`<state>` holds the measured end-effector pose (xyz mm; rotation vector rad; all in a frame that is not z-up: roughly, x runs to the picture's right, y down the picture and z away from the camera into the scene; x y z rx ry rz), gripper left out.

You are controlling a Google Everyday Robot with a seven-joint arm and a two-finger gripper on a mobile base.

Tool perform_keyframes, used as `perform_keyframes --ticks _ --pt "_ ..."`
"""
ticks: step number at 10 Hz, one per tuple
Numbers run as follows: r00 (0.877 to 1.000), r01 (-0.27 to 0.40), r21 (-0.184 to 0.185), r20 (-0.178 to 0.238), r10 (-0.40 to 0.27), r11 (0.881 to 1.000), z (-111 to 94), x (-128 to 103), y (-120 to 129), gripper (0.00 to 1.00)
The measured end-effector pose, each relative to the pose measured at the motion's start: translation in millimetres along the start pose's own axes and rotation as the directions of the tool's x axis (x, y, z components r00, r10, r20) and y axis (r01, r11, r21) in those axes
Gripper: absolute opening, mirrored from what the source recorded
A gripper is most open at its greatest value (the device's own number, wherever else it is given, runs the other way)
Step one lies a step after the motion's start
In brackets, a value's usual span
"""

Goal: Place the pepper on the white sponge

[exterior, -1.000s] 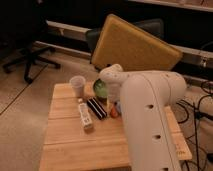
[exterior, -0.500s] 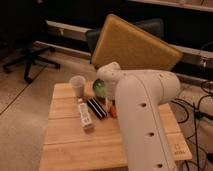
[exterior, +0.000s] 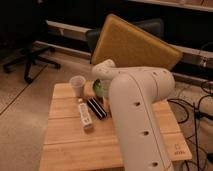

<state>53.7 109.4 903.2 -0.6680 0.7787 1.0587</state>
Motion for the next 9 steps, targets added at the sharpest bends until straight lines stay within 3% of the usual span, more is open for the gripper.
perform_keyframes --ticks 5,6,9 --pt "0.999 0.02 0.009 -0.038 -0.02 1.0 7 -1 11 0.65" --pt "0.999 0.024 0.012 -0.043 -0.024 1.0 8 -2 12 0.6" --pt "0.998 0.029 0.013 -0.054 -0.029 0.999 10 -3 15 0.3"
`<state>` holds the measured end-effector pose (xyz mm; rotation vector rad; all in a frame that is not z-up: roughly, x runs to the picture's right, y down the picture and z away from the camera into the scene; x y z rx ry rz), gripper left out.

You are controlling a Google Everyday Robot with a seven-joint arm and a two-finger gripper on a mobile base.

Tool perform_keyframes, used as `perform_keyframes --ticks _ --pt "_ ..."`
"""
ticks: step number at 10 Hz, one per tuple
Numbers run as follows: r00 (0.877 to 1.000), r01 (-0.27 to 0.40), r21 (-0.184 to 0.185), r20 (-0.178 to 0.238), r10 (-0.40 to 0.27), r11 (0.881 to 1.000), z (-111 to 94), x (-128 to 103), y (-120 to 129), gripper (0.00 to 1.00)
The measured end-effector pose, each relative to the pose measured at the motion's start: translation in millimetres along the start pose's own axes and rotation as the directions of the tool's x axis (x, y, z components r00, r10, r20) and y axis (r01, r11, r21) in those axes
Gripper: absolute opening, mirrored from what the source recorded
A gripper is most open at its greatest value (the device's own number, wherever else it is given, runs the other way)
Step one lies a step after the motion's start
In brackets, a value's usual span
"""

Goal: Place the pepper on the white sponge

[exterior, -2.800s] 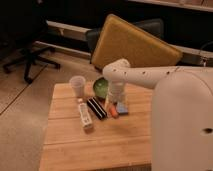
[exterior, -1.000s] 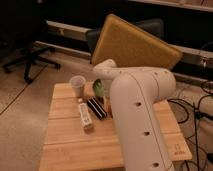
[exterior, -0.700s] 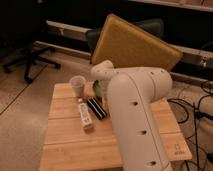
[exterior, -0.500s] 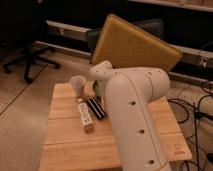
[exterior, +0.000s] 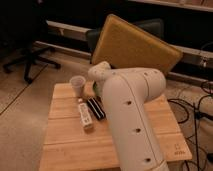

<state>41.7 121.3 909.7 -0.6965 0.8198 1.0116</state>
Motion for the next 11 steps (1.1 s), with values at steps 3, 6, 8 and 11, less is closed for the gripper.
perform_keyframes --ticks 3,6,8,11 --pt "1.0 0.003 -0.006 -0.009 -0.003 1.0 2 0 2 0.02" --pt "1.0 -0.001 -0.012 -0.012 0.001 1.0 3 0 2 0.0" --pt "1.0 -0.017 -0.017 0.012 0.017 1.0 -8 -2 1 0.0" --pt "0.997 -0.039 -0.024 0.06 0.041 0.999 -34 0 0 0.0"
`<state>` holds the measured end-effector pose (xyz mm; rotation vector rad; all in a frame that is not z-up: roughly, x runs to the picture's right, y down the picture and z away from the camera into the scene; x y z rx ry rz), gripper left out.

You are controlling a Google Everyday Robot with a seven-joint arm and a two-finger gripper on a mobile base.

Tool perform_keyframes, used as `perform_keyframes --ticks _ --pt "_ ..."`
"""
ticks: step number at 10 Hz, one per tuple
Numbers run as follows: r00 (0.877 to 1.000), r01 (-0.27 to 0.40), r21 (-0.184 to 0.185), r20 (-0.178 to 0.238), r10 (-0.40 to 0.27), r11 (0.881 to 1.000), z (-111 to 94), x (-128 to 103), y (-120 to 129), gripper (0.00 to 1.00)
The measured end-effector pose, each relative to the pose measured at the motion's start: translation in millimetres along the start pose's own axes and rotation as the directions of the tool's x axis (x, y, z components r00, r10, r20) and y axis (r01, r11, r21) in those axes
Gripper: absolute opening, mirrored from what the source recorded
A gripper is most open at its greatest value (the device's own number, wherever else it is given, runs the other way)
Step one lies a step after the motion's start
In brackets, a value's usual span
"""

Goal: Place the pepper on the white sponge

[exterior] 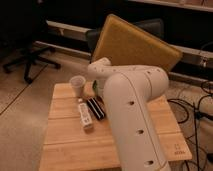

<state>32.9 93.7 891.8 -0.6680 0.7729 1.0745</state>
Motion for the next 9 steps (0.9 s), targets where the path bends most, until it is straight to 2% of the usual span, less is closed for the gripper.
perform_keyframes --ticks 4,7,9 --pt "0.999 -0.048 -0.007 0.024 0.048 0.999 -12 14 -8 0.0" --pt "0.991 -0.131 -0.007 0.008 0.131 0.991 -9 37 -31 0.0" --pt "0.982 -0.188 0.004 -0.016 0.188 0.982 1 51 -50 0.0"
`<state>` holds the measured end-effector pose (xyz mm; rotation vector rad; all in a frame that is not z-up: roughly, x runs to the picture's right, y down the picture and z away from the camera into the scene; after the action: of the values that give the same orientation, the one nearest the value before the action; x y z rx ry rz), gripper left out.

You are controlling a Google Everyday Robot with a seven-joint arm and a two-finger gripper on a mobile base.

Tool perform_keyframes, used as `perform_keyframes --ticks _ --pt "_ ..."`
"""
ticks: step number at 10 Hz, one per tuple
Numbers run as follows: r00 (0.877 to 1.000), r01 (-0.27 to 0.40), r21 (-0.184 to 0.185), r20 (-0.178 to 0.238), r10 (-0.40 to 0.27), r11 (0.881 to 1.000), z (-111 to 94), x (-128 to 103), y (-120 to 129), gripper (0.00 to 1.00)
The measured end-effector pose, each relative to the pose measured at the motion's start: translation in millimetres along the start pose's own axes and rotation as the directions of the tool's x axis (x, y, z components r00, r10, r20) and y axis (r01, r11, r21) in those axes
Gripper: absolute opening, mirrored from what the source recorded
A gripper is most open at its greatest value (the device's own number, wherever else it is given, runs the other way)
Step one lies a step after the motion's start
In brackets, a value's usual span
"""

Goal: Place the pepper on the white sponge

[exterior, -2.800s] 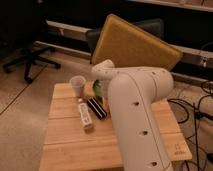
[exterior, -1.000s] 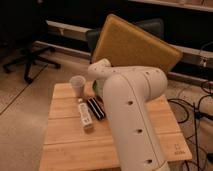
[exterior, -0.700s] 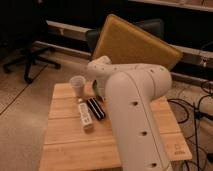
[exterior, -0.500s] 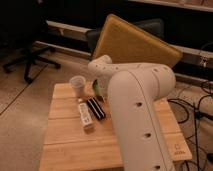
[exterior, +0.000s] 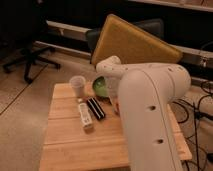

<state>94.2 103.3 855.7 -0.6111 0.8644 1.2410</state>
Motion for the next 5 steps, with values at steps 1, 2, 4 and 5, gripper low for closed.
perform_keyframes --ticks 1,2,4,5 --pt "1.0 -0.015 -0.002 -0.014 0.015 1.0 7 2 -6 0.0" --pt "0.999 -0.027 -0.009 -0.028 0.027 1.0 14 3 -11 0.0" --pt "0.999 -0.016 -0.026 -0.043 0.015 1.0 28 -9 -14 0.0" --pt "0.999 -0.004 -0.03 -0.041 0.002 1.0 30 -17 -12 0.0"
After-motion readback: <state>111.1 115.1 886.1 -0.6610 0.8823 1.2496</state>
